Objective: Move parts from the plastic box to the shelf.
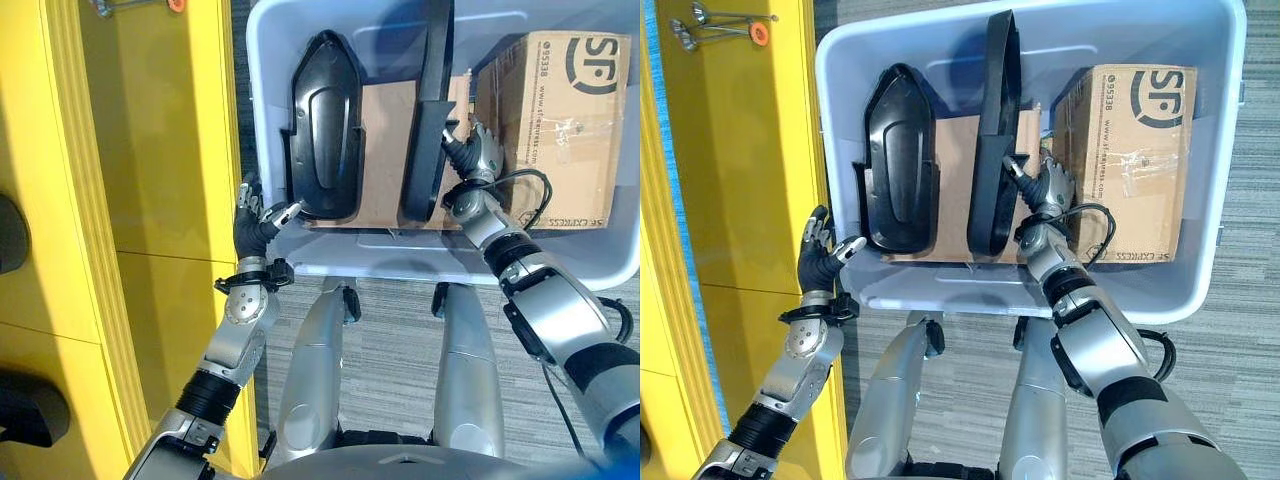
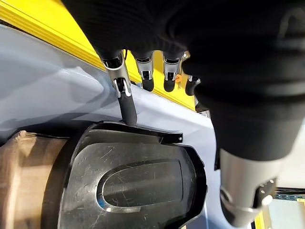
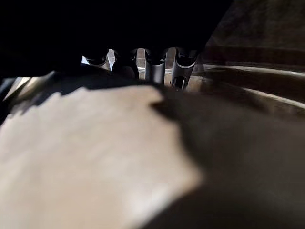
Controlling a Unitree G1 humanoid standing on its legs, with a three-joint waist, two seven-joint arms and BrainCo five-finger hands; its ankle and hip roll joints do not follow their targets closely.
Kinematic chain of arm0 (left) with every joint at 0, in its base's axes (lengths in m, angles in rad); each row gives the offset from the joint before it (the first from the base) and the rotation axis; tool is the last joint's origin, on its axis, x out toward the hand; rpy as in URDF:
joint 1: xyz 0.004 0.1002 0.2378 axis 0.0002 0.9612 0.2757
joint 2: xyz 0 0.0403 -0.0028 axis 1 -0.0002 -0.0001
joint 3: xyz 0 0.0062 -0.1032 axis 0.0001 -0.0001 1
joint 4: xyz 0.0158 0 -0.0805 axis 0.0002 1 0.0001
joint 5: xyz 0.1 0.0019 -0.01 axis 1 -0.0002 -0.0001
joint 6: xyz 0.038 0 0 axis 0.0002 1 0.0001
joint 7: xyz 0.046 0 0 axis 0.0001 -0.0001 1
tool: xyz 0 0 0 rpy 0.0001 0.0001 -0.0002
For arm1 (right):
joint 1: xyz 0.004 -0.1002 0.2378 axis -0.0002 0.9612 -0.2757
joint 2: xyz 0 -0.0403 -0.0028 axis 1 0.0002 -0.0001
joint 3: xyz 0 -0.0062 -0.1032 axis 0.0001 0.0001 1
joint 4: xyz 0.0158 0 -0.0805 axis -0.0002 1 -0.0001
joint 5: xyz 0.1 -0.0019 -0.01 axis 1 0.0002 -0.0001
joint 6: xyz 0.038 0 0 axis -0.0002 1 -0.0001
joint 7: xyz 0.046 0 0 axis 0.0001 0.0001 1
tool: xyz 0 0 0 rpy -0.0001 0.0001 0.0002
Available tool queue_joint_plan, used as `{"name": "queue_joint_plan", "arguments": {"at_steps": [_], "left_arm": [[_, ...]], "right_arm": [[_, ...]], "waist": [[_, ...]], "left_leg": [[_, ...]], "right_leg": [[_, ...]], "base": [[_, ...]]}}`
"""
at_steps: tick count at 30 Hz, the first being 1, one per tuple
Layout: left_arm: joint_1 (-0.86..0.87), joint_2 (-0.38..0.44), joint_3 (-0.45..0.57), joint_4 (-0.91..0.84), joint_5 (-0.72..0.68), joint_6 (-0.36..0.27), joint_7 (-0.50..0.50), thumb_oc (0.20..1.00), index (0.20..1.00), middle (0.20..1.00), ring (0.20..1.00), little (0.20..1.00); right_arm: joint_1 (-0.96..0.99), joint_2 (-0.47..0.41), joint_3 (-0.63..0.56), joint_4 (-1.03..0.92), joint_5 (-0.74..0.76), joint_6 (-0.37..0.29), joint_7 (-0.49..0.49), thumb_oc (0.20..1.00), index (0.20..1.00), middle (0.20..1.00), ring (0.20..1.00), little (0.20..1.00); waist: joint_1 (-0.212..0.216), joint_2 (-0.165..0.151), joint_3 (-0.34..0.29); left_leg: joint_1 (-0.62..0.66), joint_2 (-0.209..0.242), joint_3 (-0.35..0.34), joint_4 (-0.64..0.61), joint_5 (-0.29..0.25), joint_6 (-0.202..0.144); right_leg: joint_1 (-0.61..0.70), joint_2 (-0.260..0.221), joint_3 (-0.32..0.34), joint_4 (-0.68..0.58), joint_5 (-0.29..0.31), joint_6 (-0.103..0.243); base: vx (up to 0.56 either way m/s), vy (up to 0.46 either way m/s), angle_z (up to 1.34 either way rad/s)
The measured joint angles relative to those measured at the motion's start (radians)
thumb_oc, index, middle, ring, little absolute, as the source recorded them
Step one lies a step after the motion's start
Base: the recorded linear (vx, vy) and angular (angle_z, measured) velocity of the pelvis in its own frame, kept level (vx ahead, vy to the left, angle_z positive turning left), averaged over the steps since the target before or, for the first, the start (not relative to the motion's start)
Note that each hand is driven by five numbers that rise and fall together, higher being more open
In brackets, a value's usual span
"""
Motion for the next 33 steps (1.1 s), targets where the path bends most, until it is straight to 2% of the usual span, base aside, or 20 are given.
{"name": "queue_joint_plan", "arguments": {"at_steps": [6,21,24,33], "left_arm": [[-0.006,-0.001,-0.036,0.002,0.005,0.003,-0.027,1.000,1.000,1.000,1.000,1.000],[-0.029,-0.006,-0.057,0.048,0.005,0.007,-0.062,1.000,1.000,1.000,1.000,1.000],[-0.034,-0.006,-0.057,0.062,0.004,0.007,-0.062,1.000,1.000,1.000,1.000,1.000],[-0.017,-0.002,-0.014,0.088,0.003,0.009,-0.062,1.000,1.000,1.000,1.000,1.000]], "right_arm": [[0.003,-0.012,0.004,0.037,-0.038,0.036,0.018,0.200,0.200,0.200,0.200,0.200],[0.052,-0.018,0.031,0.056,-0.061,0.095,0.116,0.200,0.200,0.200,0.200,0.200],[0.068,-0.013,0.039,0.053,-0.052,0.095,0.123,0.200,0.200,0.200,0.200,0.200],[0.131,-0.016,0.035,-0.139,-0.015,0.071,0.118,0.200,0.200,0.200,0.200,0.200]], "waist": [[0.020,0.009,-0.009],[0.018,-0.001,-0.014],[0.019,-0.010,-0.013],[0.003,-0.075,0.006]], "left_leg": [[0.027,-0.003,-0.003,0.001,-0.001,0.001],[0.192,-0.010,-0.005,-0.051,-0.003,0.004],[0.228,-0.010,-0.004,-0.063,-0.002,0.005],[0.391,-0.002,0.004,-0.113,-0.004,-0.001]], "right_leg": [[0.033,-0.004,-0.004,-0.007,-0.001,0.004],[0.227,0.002,-0.027,-0.103,0.022,0.019],[0.261,0.004,-0.028,-0.114,0.024,0.019],[0.451,0.019,-0.030,-0.233,0.058,0.026]], "base": [[0.00,0.013,0.01],[-0.01,0.003,0.01],[-0.05,-0.027,-0.04],[0.01,-0.039,-0.05]]}}
